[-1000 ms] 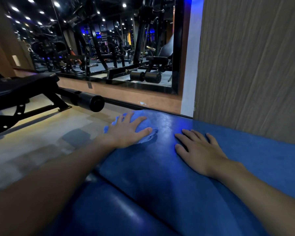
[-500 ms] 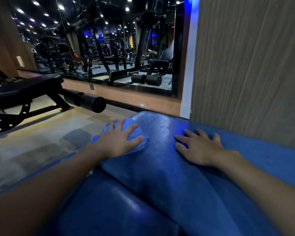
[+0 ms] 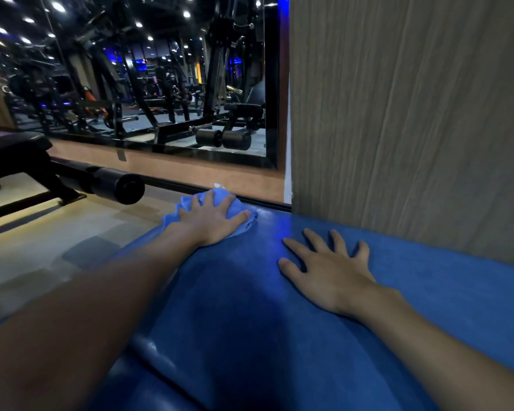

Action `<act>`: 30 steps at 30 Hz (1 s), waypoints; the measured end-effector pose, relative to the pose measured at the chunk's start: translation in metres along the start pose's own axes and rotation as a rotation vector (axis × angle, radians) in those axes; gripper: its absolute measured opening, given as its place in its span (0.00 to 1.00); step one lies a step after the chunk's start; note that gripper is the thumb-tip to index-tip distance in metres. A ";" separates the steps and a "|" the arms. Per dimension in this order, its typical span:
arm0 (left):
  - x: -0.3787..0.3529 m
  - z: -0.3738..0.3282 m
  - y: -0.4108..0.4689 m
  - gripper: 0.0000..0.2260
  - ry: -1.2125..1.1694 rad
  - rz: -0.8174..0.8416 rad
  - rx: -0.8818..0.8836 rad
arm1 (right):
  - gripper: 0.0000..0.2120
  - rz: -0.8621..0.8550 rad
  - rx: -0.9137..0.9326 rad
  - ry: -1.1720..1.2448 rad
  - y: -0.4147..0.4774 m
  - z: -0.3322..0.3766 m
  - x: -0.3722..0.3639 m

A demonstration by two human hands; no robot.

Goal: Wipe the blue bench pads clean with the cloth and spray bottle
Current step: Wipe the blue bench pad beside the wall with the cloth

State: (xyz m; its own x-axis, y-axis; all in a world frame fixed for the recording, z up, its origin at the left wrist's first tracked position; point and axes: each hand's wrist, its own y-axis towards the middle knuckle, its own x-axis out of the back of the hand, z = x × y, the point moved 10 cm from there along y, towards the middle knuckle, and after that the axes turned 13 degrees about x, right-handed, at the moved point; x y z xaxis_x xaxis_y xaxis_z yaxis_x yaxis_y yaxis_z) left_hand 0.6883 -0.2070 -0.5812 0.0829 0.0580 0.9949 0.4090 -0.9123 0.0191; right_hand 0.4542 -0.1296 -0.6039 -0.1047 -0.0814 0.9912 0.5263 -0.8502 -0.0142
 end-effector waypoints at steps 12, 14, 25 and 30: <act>-0.007 -0.074 -0.068 0.30 -0.037 0.021 -0.119 | 0.30 0.054 -0.196 -0.027 -0.105 -0.123 0.034; -0.005 -0.089 -0.080 0.28 -0.031 0.017 -0.135 | 0.31 0.082 -0.261 -0.039 -0.126 -0.144 0.026; -0.016 -0.174 -0.142 0.31 -0.036 0.021 -0.163 | 0.29 0.023 -0.125 0.104 -0.145 -0.153 0.033; -0.019 -0.216 -0.173 0.31 -0.038 0.010 -0.230 | 0.29 0.041 -0.246 -0.016 -0.200 -0.216 0.036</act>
State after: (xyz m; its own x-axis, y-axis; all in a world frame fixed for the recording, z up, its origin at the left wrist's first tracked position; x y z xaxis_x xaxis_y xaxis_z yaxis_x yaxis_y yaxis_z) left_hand 0.4194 -0.1380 -0.5821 0.1219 0.0600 0.9907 0.1909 -0.9809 0.0359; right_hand 0.1628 -0.0754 -0.5943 -0.0732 -0.1121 0.9910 0.3085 -0.9475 -0.0844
